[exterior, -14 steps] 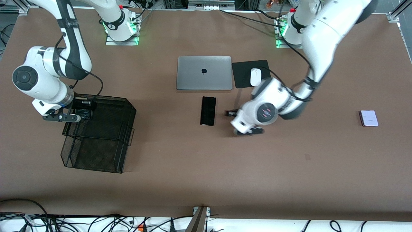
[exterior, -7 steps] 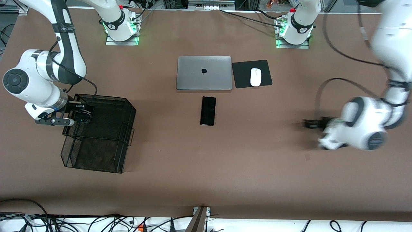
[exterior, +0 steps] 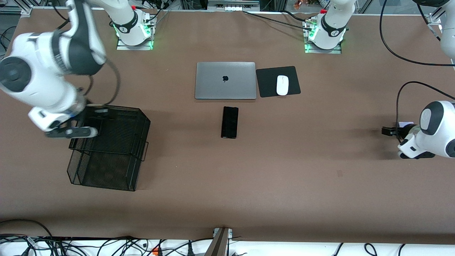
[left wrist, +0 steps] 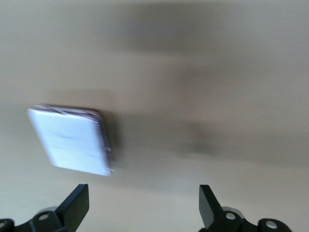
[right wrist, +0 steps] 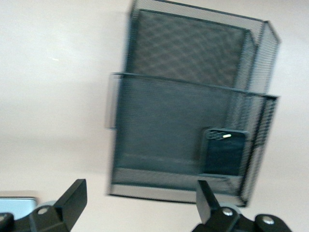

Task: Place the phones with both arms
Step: 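Grasp the black phone with the right gripper while the left gripper lifts the white phone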

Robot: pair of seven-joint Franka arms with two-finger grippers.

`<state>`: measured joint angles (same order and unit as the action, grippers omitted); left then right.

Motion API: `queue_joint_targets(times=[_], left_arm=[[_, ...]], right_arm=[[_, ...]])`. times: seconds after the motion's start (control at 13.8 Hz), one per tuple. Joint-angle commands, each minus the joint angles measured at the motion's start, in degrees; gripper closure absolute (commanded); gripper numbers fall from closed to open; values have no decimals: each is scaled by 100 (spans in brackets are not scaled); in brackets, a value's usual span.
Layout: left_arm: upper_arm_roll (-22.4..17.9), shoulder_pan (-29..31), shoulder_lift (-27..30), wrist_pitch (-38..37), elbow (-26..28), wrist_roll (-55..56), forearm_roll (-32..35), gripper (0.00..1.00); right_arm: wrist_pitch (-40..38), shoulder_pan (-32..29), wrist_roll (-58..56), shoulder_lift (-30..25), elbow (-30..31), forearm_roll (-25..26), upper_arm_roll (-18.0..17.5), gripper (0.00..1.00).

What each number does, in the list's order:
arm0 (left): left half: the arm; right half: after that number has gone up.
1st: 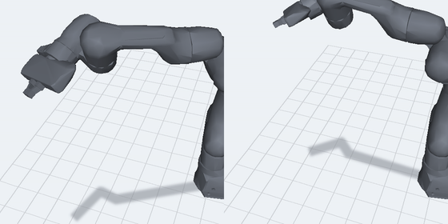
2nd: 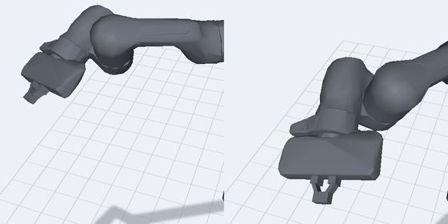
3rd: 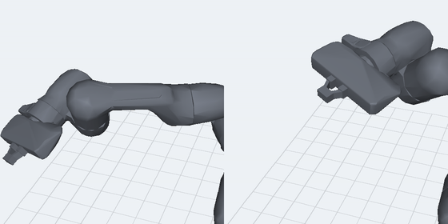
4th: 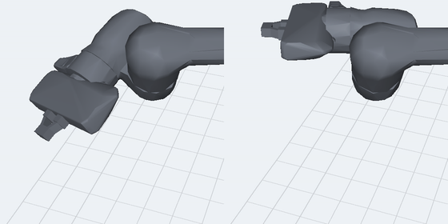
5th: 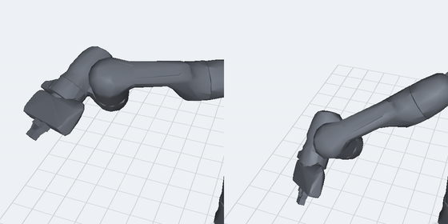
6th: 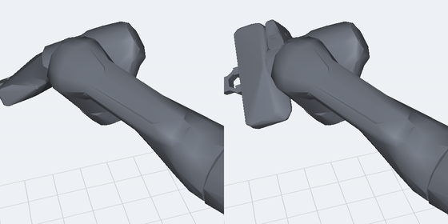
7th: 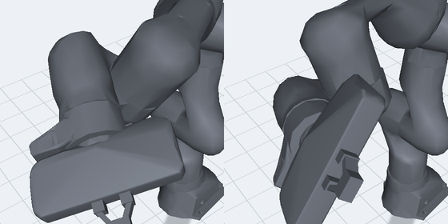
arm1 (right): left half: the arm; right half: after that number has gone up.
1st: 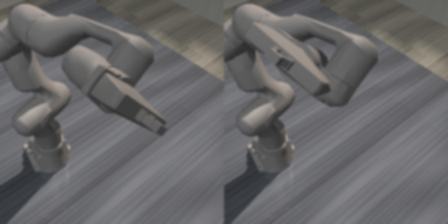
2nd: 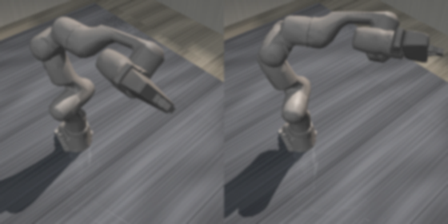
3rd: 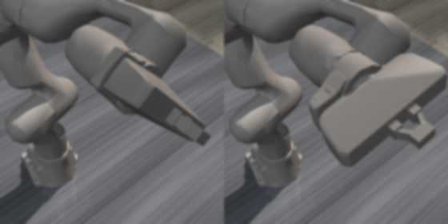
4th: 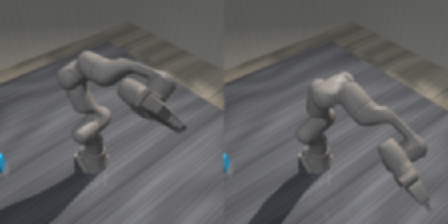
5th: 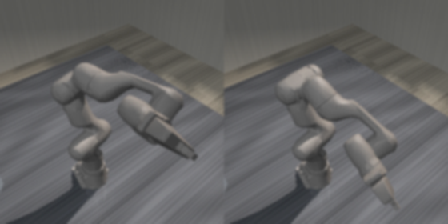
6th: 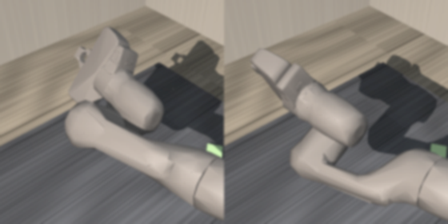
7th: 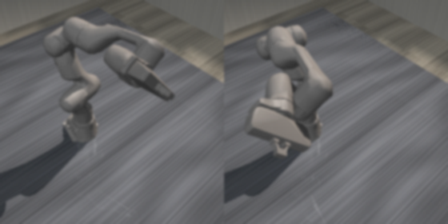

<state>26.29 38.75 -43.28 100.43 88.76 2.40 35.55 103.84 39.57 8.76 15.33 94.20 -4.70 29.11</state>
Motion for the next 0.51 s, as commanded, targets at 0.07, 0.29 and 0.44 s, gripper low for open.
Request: queue_joint_targets(times=[0.07, 0.29, 0.44], left_arm=[[-63, 421, -23, 608, 80, -1001, 436, 0], [-63, 765, -242, 1118, 80, -1277, 365, 0], [-63, 896, -348, 1382, 80, -1565, 356, 0]], right_arm=[[-22, 1007, 1634, 662, -531, -750, 51, 0], [-4, 1666, 2891, 1742, -1550, -1367, 42, 0], [214, 2062, 3612, 2305, -1991, -1385, -1, 0]])
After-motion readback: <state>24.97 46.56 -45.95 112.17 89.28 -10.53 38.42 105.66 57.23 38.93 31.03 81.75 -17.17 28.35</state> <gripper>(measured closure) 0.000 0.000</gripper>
